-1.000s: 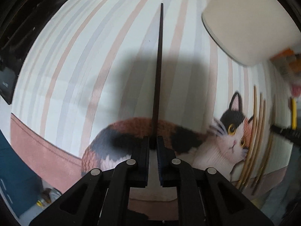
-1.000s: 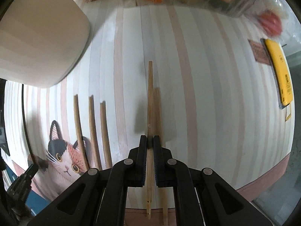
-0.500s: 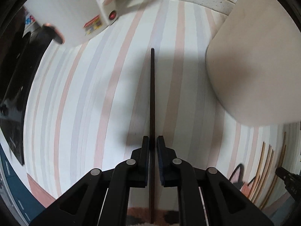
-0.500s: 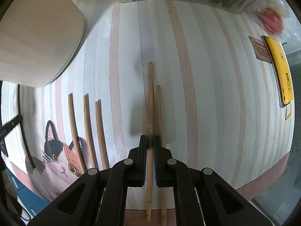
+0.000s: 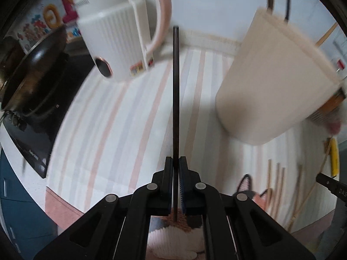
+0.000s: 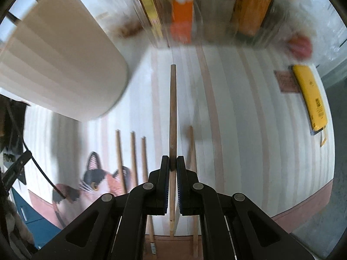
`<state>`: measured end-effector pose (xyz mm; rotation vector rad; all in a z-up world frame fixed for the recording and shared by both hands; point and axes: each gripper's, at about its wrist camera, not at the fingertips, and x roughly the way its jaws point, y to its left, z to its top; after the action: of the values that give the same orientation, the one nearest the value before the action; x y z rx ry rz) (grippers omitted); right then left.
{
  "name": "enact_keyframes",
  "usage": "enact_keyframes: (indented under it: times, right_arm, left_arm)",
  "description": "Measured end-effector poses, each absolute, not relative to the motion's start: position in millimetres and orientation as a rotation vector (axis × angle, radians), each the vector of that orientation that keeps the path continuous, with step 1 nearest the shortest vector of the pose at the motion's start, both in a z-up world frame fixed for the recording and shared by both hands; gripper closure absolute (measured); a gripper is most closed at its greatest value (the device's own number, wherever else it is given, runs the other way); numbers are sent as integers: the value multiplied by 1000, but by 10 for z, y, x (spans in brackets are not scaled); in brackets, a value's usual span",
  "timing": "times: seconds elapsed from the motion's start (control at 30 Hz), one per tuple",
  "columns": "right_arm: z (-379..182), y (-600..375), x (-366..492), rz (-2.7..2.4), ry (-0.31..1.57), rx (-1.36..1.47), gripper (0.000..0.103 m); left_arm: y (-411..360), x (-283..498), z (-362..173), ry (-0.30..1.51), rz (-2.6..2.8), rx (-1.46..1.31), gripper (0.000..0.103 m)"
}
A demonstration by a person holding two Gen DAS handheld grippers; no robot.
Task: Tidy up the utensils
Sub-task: 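Lift both held chopsticks upright and carry them over the beige holder, then insert both chopsticks into the beige holder and open both tools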
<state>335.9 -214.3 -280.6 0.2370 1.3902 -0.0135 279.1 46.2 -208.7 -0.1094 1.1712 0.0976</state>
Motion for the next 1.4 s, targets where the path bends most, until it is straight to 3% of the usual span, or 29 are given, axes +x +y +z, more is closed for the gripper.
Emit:
enact_keyframes:
  times: [0.43,0.87,1.1,1.4]
  right_arm:
    - [-1593,-2044,3362,50,1073,247,97]
    - [-167,-1935,3755,168,822,285,97]
    - [182,-1859,4193,154,722,278,97]
    - [-258,-1705,4790,135,743,301,97]
  left_arm:
    - [411,2854,-895,852,80,-151,100]
    - [312,3206,215,687,-45,-228,100]
    - [-42,3677,307,697,-143,-219,100]
    - [-322,4265,-319,813,-157,-163,100]
